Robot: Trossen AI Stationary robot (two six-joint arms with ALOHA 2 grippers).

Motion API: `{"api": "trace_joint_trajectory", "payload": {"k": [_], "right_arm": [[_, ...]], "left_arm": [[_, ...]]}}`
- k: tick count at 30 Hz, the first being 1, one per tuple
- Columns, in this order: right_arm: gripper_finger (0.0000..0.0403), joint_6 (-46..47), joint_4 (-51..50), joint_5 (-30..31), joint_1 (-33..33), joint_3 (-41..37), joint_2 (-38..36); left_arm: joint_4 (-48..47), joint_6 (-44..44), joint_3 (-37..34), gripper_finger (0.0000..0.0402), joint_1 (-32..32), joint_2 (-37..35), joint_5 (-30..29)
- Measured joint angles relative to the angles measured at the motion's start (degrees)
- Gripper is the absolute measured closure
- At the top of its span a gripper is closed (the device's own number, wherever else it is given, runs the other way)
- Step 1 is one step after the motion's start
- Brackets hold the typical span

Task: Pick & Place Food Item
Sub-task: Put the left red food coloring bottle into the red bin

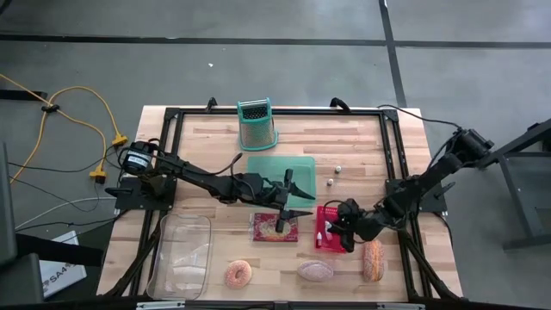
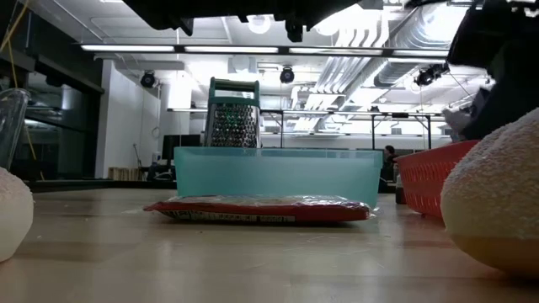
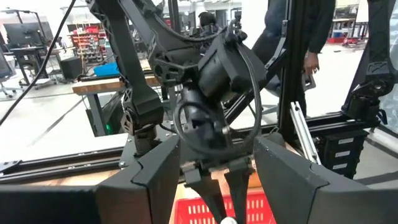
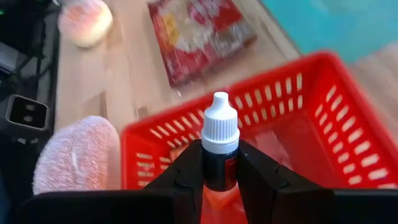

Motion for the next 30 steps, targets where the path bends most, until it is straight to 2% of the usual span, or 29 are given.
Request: {"api": "trace_joint_trajectory", "payload": {"k": [7, 23, 30], "right_arm": [[0.0333, 2.3, 1.9, -4.2, -1.1, 0.0, 2.8], [0.0333, 0.8, 2.0, -4.2, -1.2, 0.0, 2.8], [0.0319, 0.7, 2.0, -4.1, -1.4, 0.0, 2.8]], "left_arm": [[0.0, 0.0, 0.0, 0.0203, 0.0, 0.0, 0.0], [-0.4, 0.0, 0.0, 0.0203, 0.0, 0.0, 0.0], [-0.4, 0.0, 0.0, 0.0203, 0.0, 0.0, 0.0]]}}
